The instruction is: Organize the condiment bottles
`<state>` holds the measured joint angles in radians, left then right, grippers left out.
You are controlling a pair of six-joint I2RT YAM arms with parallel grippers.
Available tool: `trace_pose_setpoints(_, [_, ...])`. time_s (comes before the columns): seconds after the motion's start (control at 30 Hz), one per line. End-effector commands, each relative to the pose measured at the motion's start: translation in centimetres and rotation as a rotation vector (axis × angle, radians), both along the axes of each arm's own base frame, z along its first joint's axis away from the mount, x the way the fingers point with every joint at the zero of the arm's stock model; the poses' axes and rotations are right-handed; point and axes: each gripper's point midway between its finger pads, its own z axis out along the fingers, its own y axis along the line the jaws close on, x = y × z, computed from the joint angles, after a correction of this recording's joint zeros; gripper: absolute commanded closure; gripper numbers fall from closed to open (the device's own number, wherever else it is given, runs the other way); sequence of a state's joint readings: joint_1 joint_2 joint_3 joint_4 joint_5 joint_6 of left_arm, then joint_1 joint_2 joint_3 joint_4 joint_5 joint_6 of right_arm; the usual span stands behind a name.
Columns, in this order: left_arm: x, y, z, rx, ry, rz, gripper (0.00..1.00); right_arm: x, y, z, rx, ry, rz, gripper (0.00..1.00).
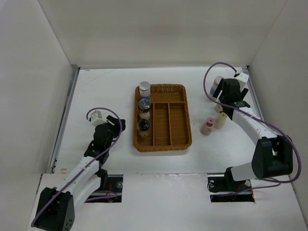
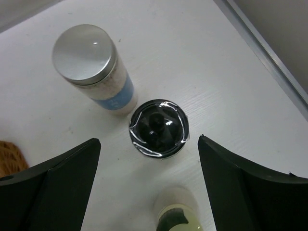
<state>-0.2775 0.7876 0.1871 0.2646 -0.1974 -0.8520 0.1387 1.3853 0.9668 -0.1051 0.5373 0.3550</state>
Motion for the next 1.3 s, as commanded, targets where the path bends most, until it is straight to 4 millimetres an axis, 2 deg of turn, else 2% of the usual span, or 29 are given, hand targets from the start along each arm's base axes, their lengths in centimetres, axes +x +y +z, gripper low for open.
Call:
trace_pose_setpoints(0.0, [0.5, -0.5, 1.2, -0.001, -0.037, -0.023, 0.47, 1.7, -0.2, 0.6, 0.03, -0.024, 0.013, 0.11])
trace_pose_setpoints(0.1, [0.6, -0.6, 1.2, 0.002, -0.032, -0.023, 0.47, 2.2, -1.1, -0.8, 0.041, 0.003, -0.007, 0.11])
trace_pose_setpoints(0.2, [0.8, -0.6, 0.9, 0.007, -0.025, -0.024, 0.47, 2.9, -0.9, -1.8, 0.067, 0.017, 0.018, 0.11])
trace_pose_setpoints(0.3, [1.1, -0.7, 0.8, 0.011, -0.02, -0.025, 0.47, 3.6, -0.7, -2.2, 0.08, 0.015, 0.035, 0.13])
trace_pose_setpoints(0.73, [1.5, -0.5, 0.3, 0.016, -0.003, -0.014, 0.47, 5.2, -2.0, -3.9, 0.076, 0.024, 0.01, 0.23])
trace_pose_setpoints(0.8, [1.5, -0.5, 0.3, 0.016, -0.003, -0.014, 0.47, 5.2, -2.1, -3.8, 0.076, 0.023, 0.007, 0.32])
trace_pose_setpoints(0.9, [1.5, -0.5, 0.3, 0.013, -0.003, -0.013, 0.47, 4.9, -2.1, -2.5, 0.07, -0.019, -0.008, 0.44])
trace_pose_setpoints(0.97, [1.5, -0.5, 0.3, 0.013, -0.005, -0.016, 0.47, 4.5, -2.1, -0.6, 0.052, -0.075, -0.009, 0.47])
trace_pose_setpoints(1.27, [1.2, -0.7, 0.8, 0.006, -0.018, -0.022, 0.47, 1.7, 4.3, 7.5, -0.014, -0.259, 0.146, 0.5])
